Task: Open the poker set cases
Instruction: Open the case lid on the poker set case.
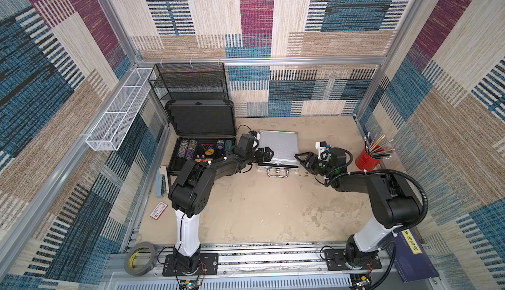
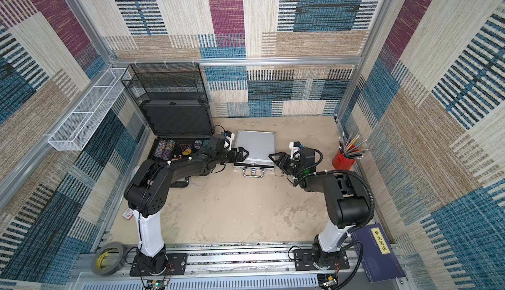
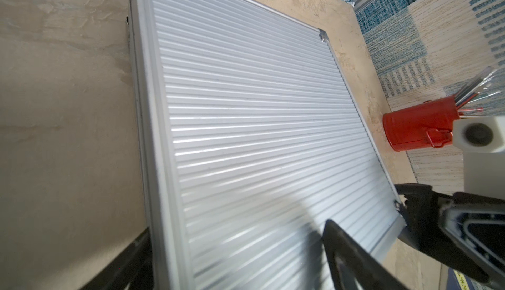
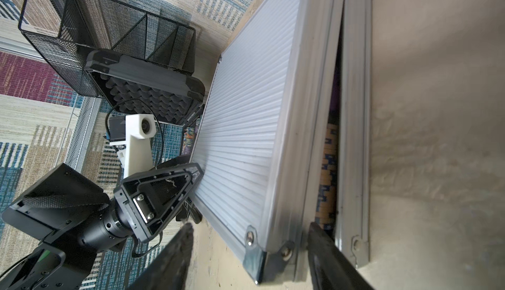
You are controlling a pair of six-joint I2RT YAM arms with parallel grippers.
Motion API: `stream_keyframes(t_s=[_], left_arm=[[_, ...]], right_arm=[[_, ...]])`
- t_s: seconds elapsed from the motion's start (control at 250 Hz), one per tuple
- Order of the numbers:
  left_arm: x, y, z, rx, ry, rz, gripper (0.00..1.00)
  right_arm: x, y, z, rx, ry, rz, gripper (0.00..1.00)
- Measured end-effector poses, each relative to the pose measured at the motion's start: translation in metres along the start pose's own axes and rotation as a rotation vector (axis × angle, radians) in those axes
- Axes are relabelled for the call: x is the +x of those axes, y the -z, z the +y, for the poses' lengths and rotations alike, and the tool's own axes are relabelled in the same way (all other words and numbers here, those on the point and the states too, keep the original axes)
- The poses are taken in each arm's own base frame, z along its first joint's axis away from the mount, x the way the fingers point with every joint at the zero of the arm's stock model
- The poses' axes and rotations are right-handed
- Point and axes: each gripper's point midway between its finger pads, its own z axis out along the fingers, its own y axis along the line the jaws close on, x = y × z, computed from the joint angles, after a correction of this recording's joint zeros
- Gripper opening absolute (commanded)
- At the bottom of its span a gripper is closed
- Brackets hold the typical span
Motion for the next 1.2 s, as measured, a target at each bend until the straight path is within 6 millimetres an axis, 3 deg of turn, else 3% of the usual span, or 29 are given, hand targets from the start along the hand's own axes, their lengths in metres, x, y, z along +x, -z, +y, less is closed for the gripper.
stream_keyframes(t_s=[0.768,0.956,1.2], left_arm=[[-0.019,0.009,-0.026,0.066,-0.016,-0.012,0.89],[-0.018,0.01,-0.036,0.096,-0.019,0.008,0.89],[-0.018,0.011,-0.043,0.124,-0.023,0.019,0.89]], right_arm=[[-0.013,0.021,0.02,-0.006,0.099,-0.042,0.86],[-0.017,0.028,0.023,0.019,0.125,-0.06,1.0],[-0.025,0.033,0.026,0.054,0.145,-0.085,1.0]])
